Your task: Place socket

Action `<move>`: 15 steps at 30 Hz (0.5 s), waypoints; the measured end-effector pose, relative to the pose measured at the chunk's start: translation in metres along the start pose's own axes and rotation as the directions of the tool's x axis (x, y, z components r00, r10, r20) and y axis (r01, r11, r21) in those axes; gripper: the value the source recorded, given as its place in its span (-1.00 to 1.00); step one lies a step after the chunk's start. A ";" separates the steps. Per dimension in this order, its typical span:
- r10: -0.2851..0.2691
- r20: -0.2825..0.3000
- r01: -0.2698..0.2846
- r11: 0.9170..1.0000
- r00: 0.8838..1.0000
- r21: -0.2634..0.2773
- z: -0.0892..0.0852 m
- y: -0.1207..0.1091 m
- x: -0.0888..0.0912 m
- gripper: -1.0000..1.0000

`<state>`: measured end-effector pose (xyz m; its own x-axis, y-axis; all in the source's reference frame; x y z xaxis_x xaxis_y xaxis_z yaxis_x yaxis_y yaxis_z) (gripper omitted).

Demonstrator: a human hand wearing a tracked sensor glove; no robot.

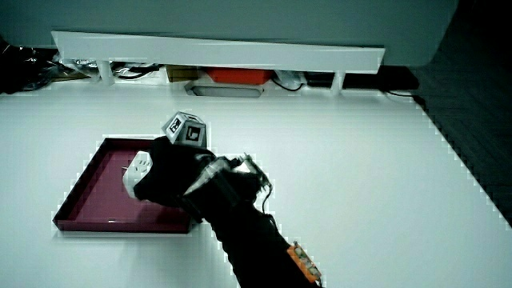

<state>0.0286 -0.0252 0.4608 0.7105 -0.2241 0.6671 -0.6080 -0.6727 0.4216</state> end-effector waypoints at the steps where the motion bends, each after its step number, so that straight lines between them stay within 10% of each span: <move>1: -0.003 -0.013 0.003 1.000 1.000 -0.016 -0.004 0.001 0.001 0.00; 15: -0.073 0.010 0.074 0.992 0.997 -0.098 -0.039 0.018 0.018 0.00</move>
<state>0.0167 -0.0137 0.5043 0.7567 -0.1813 0.6282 -0.5855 -0.6153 0.5277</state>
